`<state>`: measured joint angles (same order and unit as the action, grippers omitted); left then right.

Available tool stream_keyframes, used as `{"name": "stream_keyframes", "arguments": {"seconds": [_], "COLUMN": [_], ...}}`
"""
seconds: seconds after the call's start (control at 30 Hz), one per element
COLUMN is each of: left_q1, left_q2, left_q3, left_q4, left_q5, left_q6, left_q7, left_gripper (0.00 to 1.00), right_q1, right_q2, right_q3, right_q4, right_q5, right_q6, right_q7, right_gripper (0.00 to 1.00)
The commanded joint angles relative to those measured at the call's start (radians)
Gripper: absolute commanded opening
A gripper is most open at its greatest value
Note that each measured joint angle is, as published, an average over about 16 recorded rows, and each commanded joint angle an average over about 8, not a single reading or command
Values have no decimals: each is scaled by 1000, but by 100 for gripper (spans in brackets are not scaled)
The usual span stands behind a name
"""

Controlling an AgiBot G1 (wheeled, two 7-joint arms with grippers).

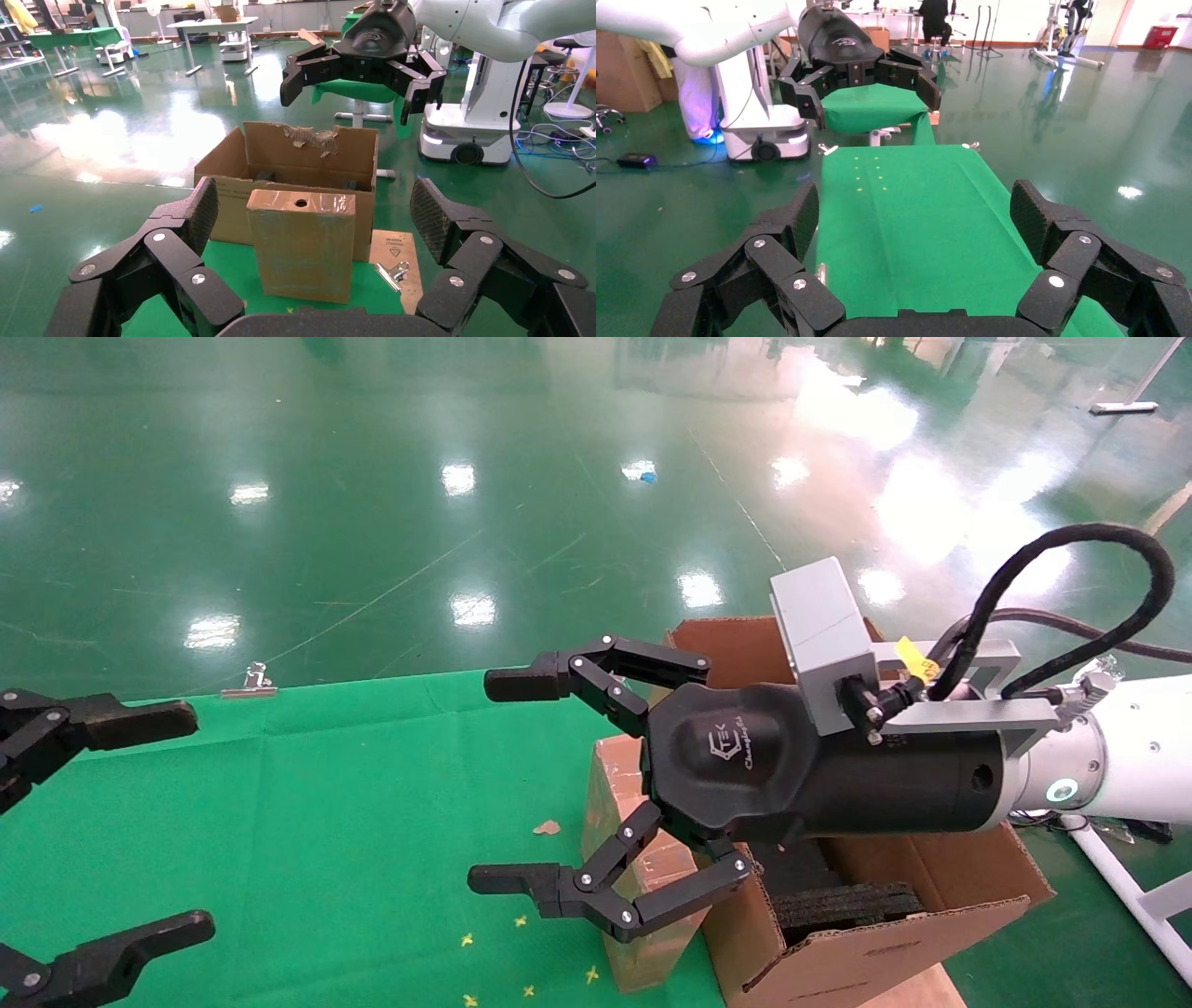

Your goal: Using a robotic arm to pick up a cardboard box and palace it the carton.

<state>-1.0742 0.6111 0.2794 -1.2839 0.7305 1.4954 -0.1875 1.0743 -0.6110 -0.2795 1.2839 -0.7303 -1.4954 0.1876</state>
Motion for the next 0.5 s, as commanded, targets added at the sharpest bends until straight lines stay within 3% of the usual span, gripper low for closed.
{"name": "stream_keyframes", "arguments": {"seconds": [0.03, 0.5], "left_q1": [0, 0], "left_q2": [0, 0], "left_q3": [0, 0], "left_q4": [0, 0], "left_q5": [0, 0], "left_q6": [0, 0], "left_q7": [0, 0], "left_gripper": [100, 100], "right_q1": [0, 0], "right_q2": [0, 1], "right_q3": [0, -2], "right_q4": [0, 3], "right_q5": [0, -5], "right_q6": [0, -1], "right_q7": [0, -1], "right_gripper": [100, 100]}}
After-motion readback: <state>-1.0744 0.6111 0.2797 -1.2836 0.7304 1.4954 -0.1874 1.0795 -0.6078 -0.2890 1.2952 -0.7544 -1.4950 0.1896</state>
